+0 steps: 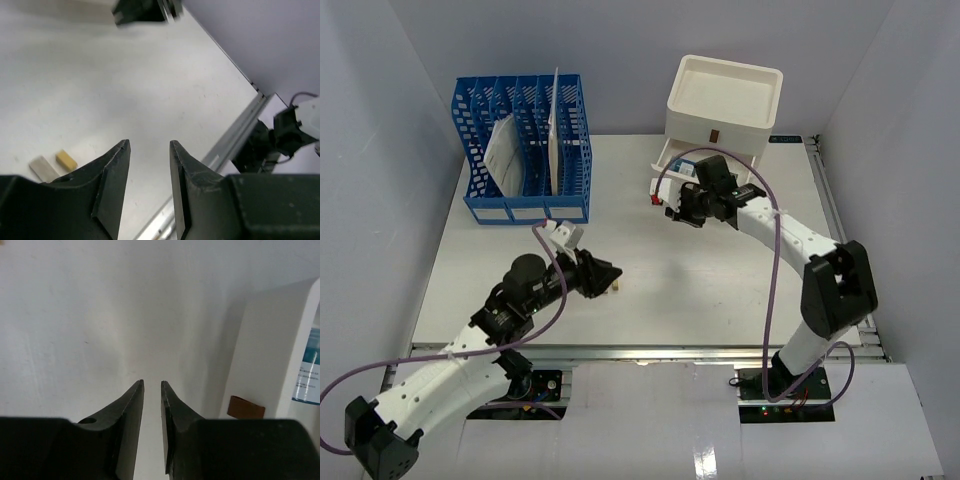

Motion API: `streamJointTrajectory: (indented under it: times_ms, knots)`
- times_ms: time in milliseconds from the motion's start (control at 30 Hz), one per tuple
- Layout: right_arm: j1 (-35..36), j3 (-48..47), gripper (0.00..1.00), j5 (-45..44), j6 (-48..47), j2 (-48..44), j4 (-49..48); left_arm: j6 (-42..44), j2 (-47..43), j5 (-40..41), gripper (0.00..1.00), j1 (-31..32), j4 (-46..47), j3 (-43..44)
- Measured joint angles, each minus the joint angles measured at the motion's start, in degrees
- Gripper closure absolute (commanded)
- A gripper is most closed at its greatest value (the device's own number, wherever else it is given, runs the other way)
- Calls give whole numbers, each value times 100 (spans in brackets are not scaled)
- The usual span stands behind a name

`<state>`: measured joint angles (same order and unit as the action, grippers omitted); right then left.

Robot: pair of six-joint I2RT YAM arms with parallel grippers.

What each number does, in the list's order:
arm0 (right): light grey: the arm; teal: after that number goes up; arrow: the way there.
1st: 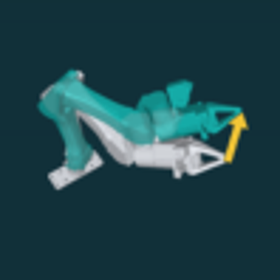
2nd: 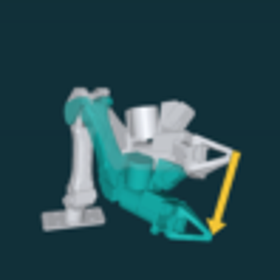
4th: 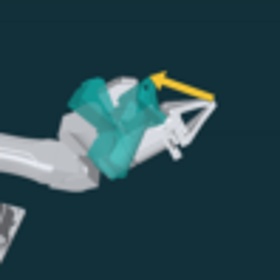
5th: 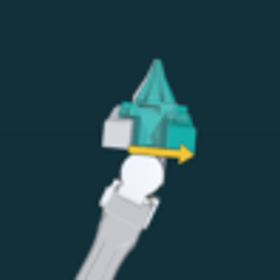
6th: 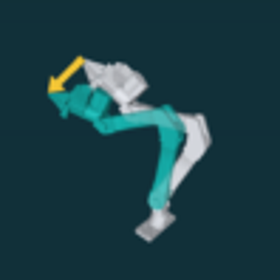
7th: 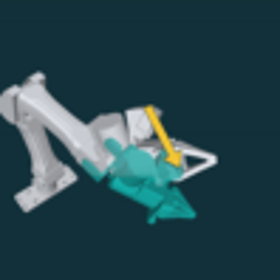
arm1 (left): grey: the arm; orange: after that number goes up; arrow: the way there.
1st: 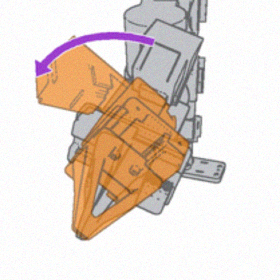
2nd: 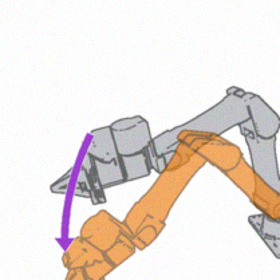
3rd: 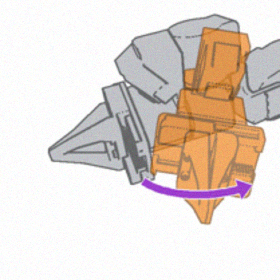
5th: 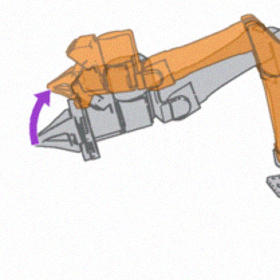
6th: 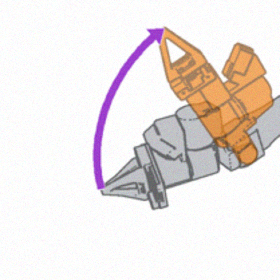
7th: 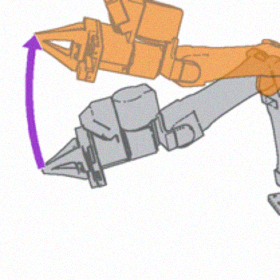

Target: Organize the desk

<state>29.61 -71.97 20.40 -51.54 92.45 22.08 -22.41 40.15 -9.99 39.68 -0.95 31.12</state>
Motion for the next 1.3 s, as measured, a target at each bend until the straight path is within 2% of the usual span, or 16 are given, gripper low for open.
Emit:
streamJointTrajectory:
  times_ms: [167, 300, 400, 533, 633, 733, 767, 800, 867, 967, 1133, 1300]
  knots:
    - [20, -1440, 66, -1401, -140, 1344, 242, -949, -1049, -189, 43, 0, -467, -610]
    - [48, -2370, 47, -2279, 162, 2176, 140, -1321, -1698, -164, 40, -13, -559, -720]
    - [191, -2366, 35, -2756, 301, 2343, -61, -1457, -1867, -143, 39, -15, -647, -737]
    - [326, -2307, 31, -3164, 296, 2398, -371, -1563, -1937, -118, 38, -15, -746, -808]
    - [349, -2301, 37, -3281, 246, 2417, -427, -1615, -1920, -106, 38, -15, -807, -834]
    - [339, -2293, 51, -3283, 101, 2414, -383, -1647, -1886, -103, 38, -15, -793, -838]
    - [310, -2294, 58, -3244, 0, 2404, -333, -1649, -1871, -101, 38, -15, -783, -838]
    - [259, -2292, 71, -3201, -91, 2385, -259, -1653, -1852, -101, 38, -15, -770, -838]
    - [99, -2176, 79, -3158, -258, 2264, -74, -1656, -1815, -99, 38, -15, -757, -838]
    - [-126, -1715, 85, -3156, -480, 1897, 108, -1657, -1758, -99, 38, -15, -723, -838]
    - [-287, -1102, 84, -3163, -713, 1342, 330, -1662, -1650, -101, 38, -15, -620, -838]
    - [-641, -1035, 66, -3378, -770, 1336, 485, -1667, -1587, -110, 38, -15, -471, -887]
